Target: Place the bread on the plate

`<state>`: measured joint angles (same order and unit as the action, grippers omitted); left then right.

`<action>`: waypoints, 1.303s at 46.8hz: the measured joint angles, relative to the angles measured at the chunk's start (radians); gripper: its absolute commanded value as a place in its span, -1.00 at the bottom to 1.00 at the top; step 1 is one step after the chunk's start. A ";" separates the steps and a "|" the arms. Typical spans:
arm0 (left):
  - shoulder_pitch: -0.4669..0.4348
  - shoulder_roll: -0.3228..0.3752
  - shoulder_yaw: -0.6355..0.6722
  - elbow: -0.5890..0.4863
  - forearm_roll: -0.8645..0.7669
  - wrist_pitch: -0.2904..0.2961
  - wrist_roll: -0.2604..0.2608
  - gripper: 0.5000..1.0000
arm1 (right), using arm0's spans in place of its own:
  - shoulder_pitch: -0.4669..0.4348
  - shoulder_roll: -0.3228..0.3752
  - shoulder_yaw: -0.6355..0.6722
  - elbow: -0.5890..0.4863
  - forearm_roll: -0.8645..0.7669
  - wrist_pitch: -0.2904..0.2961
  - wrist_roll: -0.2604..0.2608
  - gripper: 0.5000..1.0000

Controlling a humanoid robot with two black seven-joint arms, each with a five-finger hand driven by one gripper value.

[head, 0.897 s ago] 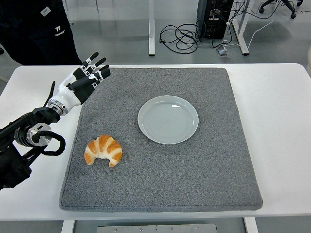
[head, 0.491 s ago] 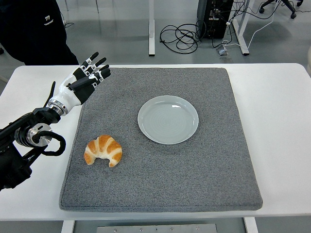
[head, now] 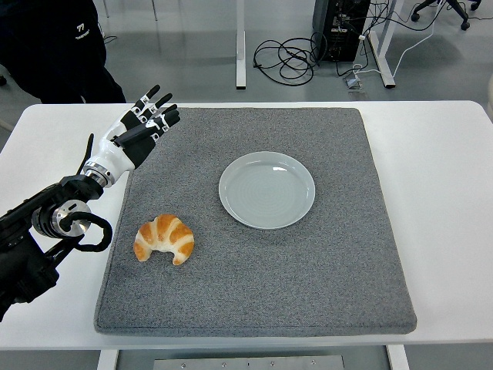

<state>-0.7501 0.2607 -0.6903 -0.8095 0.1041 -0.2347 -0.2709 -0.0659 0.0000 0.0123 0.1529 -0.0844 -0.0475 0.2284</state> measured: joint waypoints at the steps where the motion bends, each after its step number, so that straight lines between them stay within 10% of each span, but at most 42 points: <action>1: 0.000 0.000 0.000 0.000 0.000 0.000 0.000 0.87 | 0.000 0.000 0.000 0.000 0.000 0.000 0.000 1.00; 44: -0.005 0.010 0.009 -0.025 -0.001 0.009 0.012 0.86 | 0.000 0.000 0.000 0.001 0.000 0.000 0.001 1.00; 61: -0.048 0.289 0.096 -0.470 0.000 0.247 0.091 0.84 | 0.000 0.000 0.000 0.001 0.000 0.000 0.000 1.00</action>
<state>-0.7979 0.5496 -0.5946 -1.2800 0.1043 0.0125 -0.1794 -0.0661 0.0000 0.0123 0.1534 -0.0844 -0.0476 0.2286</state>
